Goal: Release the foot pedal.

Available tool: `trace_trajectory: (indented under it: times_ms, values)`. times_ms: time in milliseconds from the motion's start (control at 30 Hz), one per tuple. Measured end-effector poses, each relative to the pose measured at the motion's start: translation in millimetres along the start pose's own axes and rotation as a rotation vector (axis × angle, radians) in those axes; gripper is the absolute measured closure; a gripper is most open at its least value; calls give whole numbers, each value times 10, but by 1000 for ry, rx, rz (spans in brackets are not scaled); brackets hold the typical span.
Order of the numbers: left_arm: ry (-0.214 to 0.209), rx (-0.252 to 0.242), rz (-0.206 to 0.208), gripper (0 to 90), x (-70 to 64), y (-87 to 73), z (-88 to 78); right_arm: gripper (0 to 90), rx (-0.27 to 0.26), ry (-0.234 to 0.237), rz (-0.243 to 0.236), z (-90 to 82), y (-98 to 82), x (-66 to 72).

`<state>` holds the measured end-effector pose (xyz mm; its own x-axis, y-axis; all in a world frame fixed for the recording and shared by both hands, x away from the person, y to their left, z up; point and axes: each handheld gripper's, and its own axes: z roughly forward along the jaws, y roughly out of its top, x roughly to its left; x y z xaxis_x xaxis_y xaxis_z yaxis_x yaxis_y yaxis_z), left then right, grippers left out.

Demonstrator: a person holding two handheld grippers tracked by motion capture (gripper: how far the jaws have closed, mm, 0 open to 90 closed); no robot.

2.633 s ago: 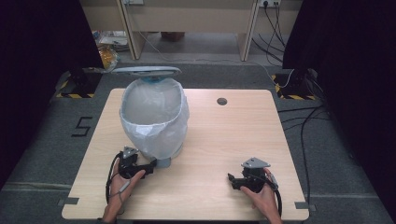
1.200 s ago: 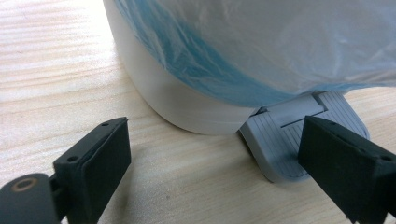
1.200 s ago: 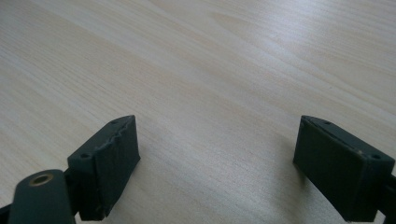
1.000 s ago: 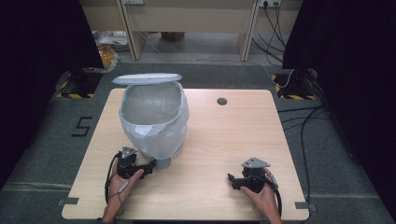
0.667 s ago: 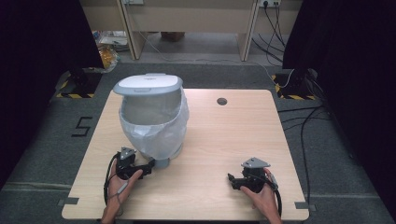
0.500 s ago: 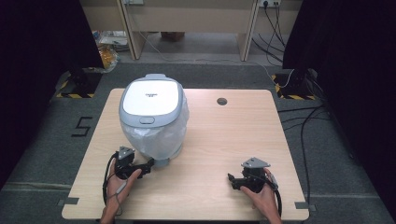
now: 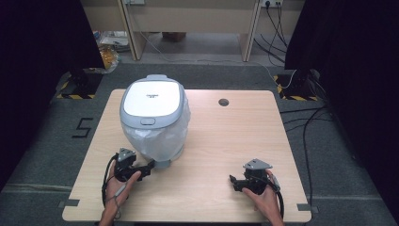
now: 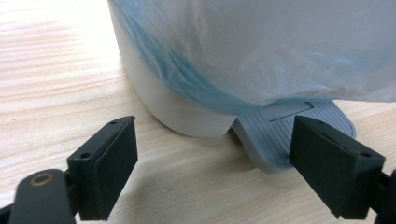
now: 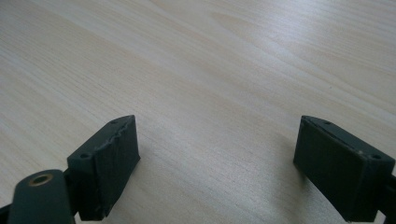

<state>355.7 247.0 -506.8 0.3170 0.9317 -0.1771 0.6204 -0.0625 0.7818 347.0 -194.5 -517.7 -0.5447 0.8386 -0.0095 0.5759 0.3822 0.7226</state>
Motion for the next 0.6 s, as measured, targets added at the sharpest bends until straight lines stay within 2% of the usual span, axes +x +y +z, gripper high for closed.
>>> trace_trajectory:
  times_ms: [133,300,600]
  values:
    - [-18,-10,-16,149,21,10,-59,139,0,0,0,0,0,0]
    - [-22,-11,-22,149,74,-24,-148,139,0,0,0,0,0,0]
    - [-27,-9,1,149,112,-150,-264,140,0,0,0,0,0,0]
